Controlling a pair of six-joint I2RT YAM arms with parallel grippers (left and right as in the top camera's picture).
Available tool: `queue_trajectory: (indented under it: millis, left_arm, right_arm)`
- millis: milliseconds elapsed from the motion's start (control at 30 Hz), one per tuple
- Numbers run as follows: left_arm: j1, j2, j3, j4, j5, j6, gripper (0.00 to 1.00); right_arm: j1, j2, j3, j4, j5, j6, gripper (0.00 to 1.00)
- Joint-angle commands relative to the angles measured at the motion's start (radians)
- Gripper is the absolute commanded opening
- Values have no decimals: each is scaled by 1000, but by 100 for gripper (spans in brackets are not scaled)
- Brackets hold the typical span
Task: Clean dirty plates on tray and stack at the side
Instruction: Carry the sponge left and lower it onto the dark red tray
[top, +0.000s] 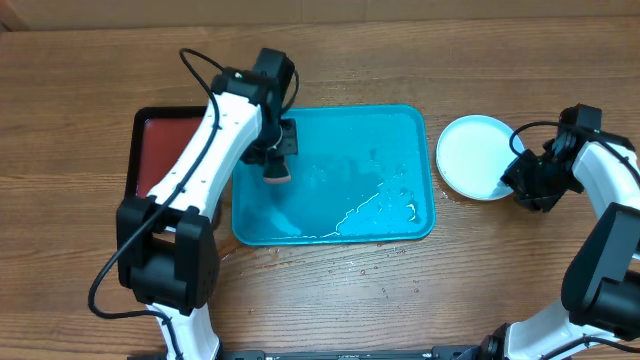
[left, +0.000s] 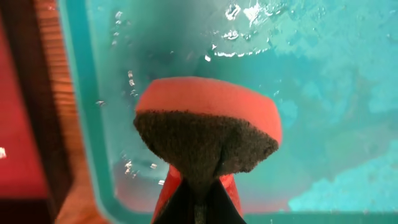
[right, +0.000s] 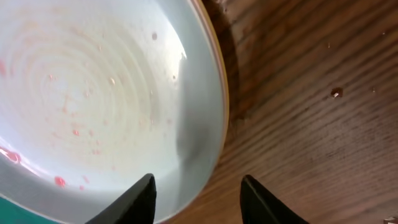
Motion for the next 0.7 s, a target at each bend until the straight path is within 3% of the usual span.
queue_trajectory:
  millis: [0,233,400,533,667]
  left_arm:
    - [42,-11,147,-71,0,79,4]
    - [134,-93,254,-250,-96,106,4]
    - [237,-126,252,-327,-159,105,4]
    - [344,-124,219,-286,-179,126,4]
    - [442,-120,97,-140,-115,170,4]
  right_arm:
    - [0,-5,93,-48,-10,-6,49]
    - [7,-16,272,-212,-146,-77,54]
    - [75,-27,285,-221,-211,-108,58]
    - [179,-27,285,-206,-207,-130,63]
    - [301,-27,282,-172,-165,-129,69]
